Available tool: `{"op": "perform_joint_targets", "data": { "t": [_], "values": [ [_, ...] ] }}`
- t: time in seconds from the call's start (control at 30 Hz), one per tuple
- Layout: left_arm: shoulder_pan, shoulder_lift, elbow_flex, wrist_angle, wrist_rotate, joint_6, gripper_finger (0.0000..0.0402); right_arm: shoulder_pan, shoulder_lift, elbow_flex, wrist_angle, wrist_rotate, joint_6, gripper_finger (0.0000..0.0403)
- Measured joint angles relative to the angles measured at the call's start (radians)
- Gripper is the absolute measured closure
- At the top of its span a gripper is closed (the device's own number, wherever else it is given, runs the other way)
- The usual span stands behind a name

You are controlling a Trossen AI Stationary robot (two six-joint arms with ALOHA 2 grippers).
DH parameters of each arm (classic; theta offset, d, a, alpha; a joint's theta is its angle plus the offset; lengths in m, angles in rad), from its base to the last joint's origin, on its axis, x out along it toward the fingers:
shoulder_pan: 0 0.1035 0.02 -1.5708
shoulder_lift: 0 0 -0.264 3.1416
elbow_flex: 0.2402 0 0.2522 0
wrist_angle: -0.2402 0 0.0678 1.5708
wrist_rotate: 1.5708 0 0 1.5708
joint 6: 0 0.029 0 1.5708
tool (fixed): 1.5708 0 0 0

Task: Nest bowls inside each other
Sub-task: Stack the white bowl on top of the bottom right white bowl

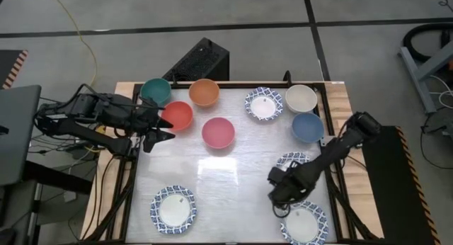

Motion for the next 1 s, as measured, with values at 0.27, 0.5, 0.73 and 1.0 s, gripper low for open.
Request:
{"op": "perform_joint_targets", "data": {
  "t": [0.27, 0.5, 0.73, 1.0],
  "values": [
    [0.0, 0.0, 0.0, -0.018, -0.009, 0.011, 0.0182, -0.062, 0.123, 0.0, -0.024, -0.053, -0.033, 0.0097],
    [0.0, 0.0, 0.0, -0.018, -0.009, 0.011, 0.0182, -0.078, 0.183, 0.0, -0.03, -0.104, 0.018, 0.0132],
    [0.0, 0.0, 0.0, -0.018, -0.011, 0.011, 0.0182, -0.077, 0.136, 0.0, -0.031, -0.107, 0.076, 0.0317],
    [0.0, 0.0, 0.0, -0.018, -0.012, 0.051, 0.0182, -0.05, -0.052, 0.001, -0.037, -0.057, 0.139, 0.0393]
  ]
}}
